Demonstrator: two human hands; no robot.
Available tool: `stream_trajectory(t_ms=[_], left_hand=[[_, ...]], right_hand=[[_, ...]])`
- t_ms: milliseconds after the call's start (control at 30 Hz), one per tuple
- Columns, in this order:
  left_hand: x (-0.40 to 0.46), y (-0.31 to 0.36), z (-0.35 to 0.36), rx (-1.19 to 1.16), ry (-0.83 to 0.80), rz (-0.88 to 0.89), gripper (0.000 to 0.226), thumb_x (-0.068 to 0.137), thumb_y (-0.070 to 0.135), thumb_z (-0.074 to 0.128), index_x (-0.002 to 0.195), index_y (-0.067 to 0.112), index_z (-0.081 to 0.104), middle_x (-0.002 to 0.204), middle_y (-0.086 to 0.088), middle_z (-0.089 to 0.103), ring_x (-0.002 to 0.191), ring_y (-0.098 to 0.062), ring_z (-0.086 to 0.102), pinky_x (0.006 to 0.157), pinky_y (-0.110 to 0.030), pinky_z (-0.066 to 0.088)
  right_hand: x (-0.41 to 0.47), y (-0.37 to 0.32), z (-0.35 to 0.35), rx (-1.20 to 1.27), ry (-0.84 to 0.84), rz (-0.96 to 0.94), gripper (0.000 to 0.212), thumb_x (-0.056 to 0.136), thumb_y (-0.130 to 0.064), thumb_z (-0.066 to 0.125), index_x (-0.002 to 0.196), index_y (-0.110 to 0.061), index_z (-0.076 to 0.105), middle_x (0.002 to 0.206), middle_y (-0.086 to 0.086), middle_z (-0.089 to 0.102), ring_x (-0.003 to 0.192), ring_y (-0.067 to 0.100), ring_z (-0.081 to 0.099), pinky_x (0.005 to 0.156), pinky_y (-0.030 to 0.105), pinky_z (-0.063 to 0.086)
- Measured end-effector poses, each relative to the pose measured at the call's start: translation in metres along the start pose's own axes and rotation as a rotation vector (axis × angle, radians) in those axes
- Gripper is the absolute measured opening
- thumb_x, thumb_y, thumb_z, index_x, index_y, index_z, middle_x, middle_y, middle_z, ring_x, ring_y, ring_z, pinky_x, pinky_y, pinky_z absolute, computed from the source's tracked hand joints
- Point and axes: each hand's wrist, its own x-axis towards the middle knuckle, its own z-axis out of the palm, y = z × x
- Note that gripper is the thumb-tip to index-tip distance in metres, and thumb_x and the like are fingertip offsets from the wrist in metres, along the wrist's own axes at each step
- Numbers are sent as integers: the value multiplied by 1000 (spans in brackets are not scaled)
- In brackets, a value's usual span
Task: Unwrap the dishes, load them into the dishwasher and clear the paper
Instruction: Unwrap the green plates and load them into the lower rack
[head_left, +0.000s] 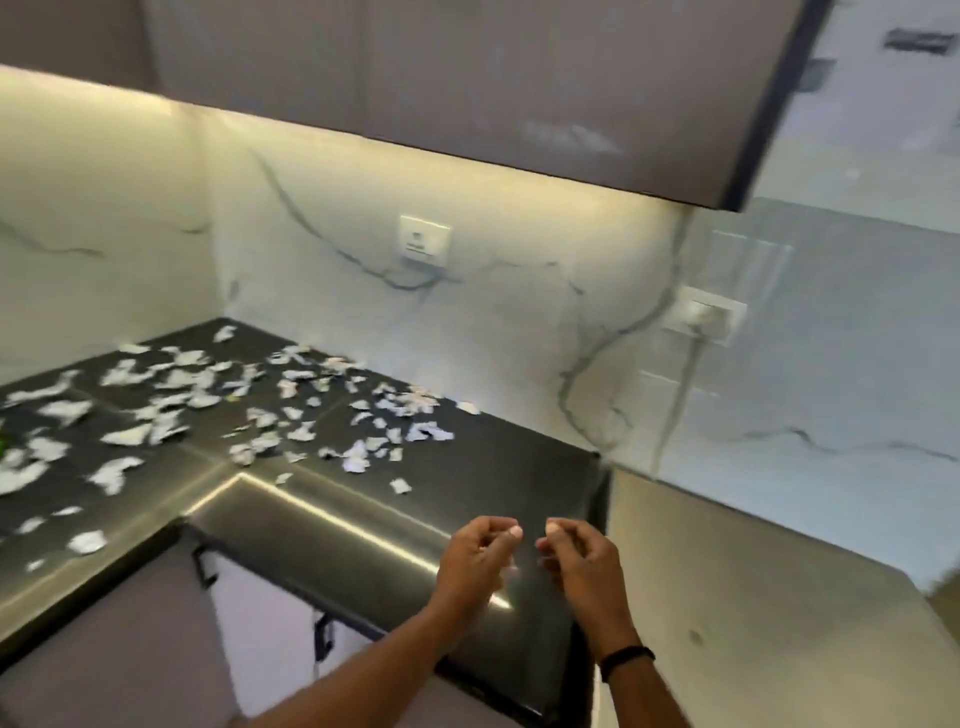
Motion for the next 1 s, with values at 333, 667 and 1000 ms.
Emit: stream_trajectory(t_ms=[333, 667, 1000], left_hand=[[43, 17, -215, -76, 424, 9, 12, 97, 28, 65, 102, 19, 70, 93, -8, 72, 81, -16, 67, 66, -32, 54], [45, -1, -473, -208, 868, -32, 9, 95, 24, 67, 92, 17, 72, 77, -5, 67, 75, -18, 62, 62, -33, 50], [16, -27, -607, -330, 1264, -94, 6, 96, 21, 66, 94, 17, 70, 92, -13, 71, 80, -21, 65, 69, -37, 54]], right_hand=[[48, -71, 232, -36, -393, -100, 8, 99, -22, 61, 97, -20, 68, 89, 6, 73, 76, 22, 69, 68, 33, 54], [29, -112, 500, -112, -801, -159, 7, 96, -22, 66, 95, -28, 69, 89, -4, 73, 87, 23, 72, 78, 39, 57], [1, -105, 651, -122, -1036, -92, 9, 96, -19, 65, 104, -22, 69, 95, 3, 73, 79, 18, 70, 62, 29, 54]])
